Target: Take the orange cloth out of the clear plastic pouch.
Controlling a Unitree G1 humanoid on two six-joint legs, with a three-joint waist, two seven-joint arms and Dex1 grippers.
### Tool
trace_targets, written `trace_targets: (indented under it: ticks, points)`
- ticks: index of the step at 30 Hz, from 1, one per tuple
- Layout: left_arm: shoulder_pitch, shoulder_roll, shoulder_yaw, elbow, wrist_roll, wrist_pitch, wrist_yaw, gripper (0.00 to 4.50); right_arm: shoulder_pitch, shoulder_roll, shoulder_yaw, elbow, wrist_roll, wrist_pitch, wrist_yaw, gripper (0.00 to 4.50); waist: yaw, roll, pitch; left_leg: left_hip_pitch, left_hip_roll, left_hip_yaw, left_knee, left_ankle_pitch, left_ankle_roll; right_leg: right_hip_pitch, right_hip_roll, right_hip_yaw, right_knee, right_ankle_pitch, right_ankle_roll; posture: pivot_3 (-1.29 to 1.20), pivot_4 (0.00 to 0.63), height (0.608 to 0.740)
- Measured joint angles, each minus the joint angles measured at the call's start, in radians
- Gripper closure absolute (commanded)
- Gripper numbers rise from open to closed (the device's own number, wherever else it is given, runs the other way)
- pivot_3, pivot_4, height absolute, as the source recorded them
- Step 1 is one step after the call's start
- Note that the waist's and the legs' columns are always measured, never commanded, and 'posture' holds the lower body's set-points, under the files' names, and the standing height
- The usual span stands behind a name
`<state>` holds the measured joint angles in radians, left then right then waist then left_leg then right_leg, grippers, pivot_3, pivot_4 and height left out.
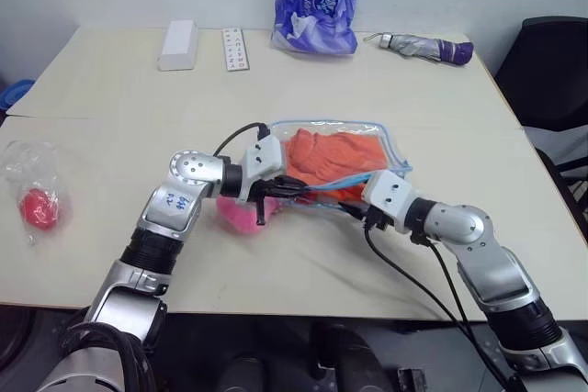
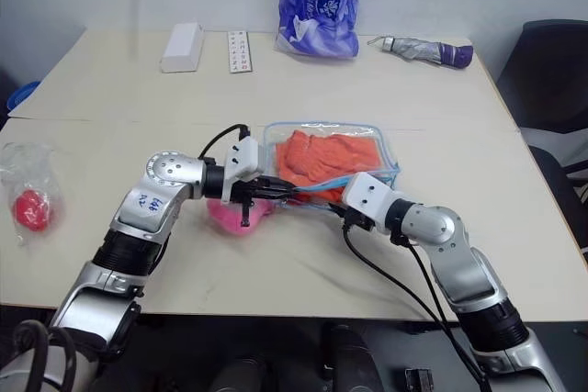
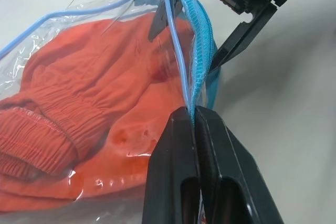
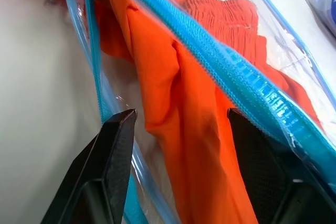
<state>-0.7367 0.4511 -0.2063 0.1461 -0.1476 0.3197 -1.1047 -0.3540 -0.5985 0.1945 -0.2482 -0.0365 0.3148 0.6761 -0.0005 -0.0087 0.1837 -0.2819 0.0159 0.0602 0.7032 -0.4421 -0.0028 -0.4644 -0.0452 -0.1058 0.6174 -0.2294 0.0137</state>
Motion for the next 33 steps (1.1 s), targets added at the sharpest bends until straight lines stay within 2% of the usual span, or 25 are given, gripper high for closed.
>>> trace_targets:
  ticks: [12,15,21,22,29,33]
  points:
    - [-0.006,-0.03,0.001,-0.057,-0.034,0.056,0.028,4.5,-0.115,0.073,0.096,0.214,-0.158,-0.056,-0.084,1.56,-0.002,0.0,0.0,0.0,0.0,-0.002,0.0,0.0,0.0,0.0,0.0,0.001,0.001,0.0,0.0,0.0,0.15,0.74]
    - [-0.006,-0.031,0.002,-0.059,-0.04,0.066,0.033,4.5,-0.152,0.09,0.101,0.289,-0.196,-0.086,-0.131,2.16,-0.002,0.0,0.0,0.0,0.0,-0.005,0.0,0.0,0.0,0.0,-0.001,0.001,0.001,0.0,0.0,0.0,0.15,0.74]
    - [-0.003,-0.029,0.002,-0.059,-0.042,0.065,0.043,4.5,-0.132,0.086,0.107,0.314,-0.204,-0.143,-0.125,4.29,-0.001,0.0,0.0,0.0,0.0,-0.008,0.0,0.0,0.0,0.0,-0.001,0.0,0.0,0.0,0.0,0.0,0.15,0.74]
    - [-0.003,-0.03,0.002,-0.058,-0.042,0.065,0.051,4.5,-0.122,0.078,0.108,0.302,-0.209,-0.149,-0.12,4.48,0.0,0.0,0.0,0.0,0.0,-0.009,0.0,0.0,0.0,0.0,-0.001,0.0,0.0,0.0,0.0,0.0,0.15,0.74]
    - [-0.016,-0.052,0.004,0.026,-0.007,0.038,0.148,4.5,0.032,-0.038,0.083,0.11,-0.207,-0.216,-0.034,4.48,0.002,0.0,0.0,0.0,-0.001,-0.011,0.001,0.0,0.0,0.0,-0.001,-0.002,-0.001,0.0,0.0,0.0,0.15,0.74]
    - [-0.046,-0.054,-0.002,0.105,0.027,-0.022,0.175,4.5,0.144,-0.151,0.02,-0.007,-0.154,-0.343,0.032,4.48,0.004,0.0,0.0,0.0,-0.001,-0.011,0.0,0.0,0.0,0.0,-0.001,-0.002,-0.001,0.0,0.0,0.0,0.15,0.74]
